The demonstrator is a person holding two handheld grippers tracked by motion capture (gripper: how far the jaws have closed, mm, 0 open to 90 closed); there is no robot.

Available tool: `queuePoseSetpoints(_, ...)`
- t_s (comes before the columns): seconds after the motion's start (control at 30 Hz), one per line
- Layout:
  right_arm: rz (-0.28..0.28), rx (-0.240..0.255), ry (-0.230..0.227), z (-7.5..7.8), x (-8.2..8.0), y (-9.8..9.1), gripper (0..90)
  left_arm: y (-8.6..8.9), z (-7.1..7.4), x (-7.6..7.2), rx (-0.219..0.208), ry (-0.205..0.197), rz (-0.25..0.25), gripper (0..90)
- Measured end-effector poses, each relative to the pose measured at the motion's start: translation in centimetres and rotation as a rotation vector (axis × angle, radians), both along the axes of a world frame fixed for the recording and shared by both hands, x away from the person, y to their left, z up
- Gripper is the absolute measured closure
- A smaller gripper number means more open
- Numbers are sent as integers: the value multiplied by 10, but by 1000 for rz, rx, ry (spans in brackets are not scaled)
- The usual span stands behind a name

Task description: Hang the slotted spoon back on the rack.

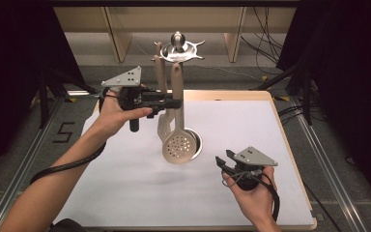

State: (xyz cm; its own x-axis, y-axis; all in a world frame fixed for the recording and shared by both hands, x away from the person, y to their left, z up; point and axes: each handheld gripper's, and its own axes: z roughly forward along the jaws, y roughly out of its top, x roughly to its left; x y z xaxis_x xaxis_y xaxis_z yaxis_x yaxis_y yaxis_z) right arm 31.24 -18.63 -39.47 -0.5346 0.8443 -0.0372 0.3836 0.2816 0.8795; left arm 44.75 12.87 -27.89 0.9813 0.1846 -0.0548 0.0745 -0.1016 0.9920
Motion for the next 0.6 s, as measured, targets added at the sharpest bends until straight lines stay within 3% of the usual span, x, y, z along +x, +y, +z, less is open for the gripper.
queuePoseSetpoints(0.43, 1, 12, 21, -1, 0, 1, 577, 3, -7, 6, -49, 54, 9, 755)
queuePoseSetpoints(0.6, 1, 11, 20, 0, 0, 0, 577, 3, -9, 8, -53, 57, 19, 750)
